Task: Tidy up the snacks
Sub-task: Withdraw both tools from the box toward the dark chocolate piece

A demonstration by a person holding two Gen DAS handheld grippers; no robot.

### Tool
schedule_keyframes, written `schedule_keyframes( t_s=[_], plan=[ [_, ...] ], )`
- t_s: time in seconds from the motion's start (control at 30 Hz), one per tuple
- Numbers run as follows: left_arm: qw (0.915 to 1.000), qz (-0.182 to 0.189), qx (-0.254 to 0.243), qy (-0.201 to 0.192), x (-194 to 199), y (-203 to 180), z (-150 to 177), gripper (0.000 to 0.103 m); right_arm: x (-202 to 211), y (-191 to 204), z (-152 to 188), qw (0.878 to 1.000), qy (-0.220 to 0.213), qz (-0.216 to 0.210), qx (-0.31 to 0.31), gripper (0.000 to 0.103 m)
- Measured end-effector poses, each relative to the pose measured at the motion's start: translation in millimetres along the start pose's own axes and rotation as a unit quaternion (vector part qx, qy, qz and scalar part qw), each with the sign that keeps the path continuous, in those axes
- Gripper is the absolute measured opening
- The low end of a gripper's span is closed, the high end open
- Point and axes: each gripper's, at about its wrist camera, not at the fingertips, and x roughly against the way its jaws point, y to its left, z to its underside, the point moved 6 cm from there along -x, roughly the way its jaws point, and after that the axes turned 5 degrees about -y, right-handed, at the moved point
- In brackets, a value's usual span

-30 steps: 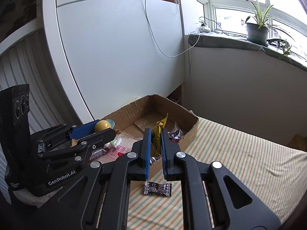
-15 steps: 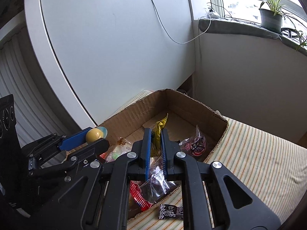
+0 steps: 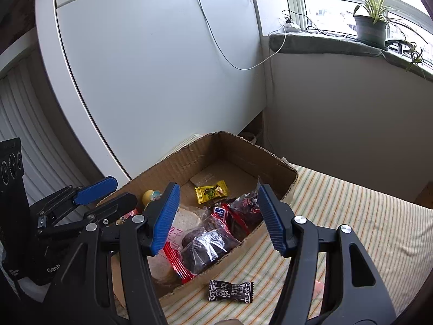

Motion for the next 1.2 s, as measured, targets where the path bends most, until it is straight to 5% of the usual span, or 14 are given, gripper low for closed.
schedule_keyframes(
  t_s=[0.23, 0.4, 0.53, 0.93, 1.2],
  plan=[
    [0.9998, 0.003, 0.011, -0.014, 8.3, 5.0, -3.2, 0.049, 26.6, -33.9, 16.2, 0.999, 0.015, -0.008, -0.041, 0.062],
    [0.9994, 0.011, 0.023, -0.022, 13.2, 6.8, -5.7, 0.049, 26.3, -48.4, 46.1, 0.994, 0.076, -0.028, -0.069, 0.025],
    [0.9991, 0.016, 0.026, -0.028, 16.7, 5.5, -7.5, 0.049, 6.3, -50.5, 69.3, 0.986, 0.131, -0.042, -0.09, 0.018],
    [0.9984, 0.029, 0.042, -0.023, 16.9, 10.8, -4.9, 0.049, -46.9, -38.2, 96.6, 0.977, 0.2, -0.033, -0.069, 0.017],
    [0.9983, 0.037, 0.041, -0.018, 16.2, 7.6, -2.9, 0.049, -34.6, 3.4, 113.4, 0.964, 0.24, -0.01, 0.116, 0.017]
  ],
)
